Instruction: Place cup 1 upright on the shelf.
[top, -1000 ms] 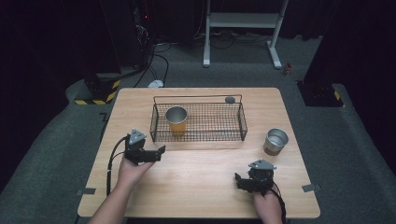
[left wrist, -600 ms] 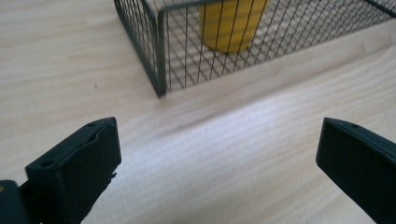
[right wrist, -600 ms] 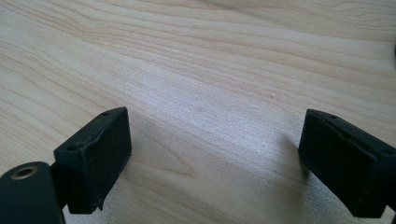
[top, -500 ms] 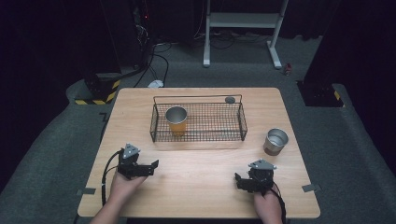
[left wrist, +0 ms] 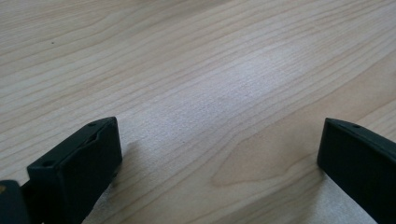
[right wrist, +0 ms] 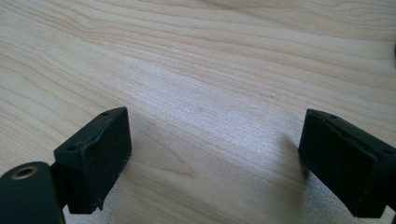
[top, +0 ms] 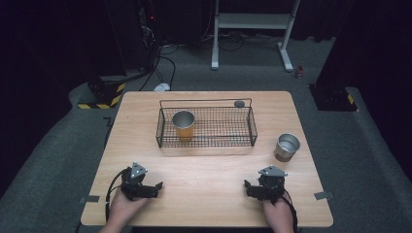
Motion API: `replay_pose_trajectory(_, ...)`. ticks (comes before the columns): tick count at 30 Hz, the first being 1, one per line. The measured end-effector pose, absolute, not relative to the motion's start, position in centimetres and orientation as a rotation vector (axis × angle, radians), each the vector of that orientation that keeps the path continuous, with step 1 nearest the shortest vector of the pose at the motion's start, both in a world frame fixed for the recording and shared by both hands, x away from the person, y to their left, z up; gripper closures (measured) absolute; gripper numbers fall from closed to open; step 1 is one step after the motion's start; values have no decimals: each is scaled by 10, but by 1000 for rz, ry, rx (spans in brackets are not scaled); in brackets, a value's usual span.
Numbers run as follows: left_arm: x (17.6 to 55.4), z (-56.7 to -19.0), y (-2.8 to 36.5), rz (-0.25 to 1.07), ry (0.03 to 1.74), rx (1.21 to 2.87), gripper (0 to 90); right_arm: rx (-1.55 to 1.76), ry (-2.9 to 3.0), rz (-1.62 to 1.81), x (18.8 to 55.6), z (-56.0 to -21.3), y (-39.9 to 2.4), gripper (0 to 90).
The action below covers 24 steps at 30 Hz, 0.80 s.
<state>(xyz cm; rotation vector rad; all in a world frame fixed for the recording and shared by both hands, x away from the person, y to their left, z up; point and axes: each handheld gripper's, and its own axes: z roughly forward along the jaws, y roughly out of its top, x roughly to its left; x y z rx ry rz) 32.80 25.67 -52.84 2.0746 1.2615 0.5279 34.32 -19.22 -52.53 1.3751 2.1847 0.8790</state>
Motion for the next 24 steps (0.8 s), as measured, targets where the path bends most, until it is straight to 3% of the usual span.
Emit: replay_pose_trajectory(24, 326, -531, 255, 542, 1286, 2053, 2, 1330, 2113, 915, 339, -514, -198, 119)
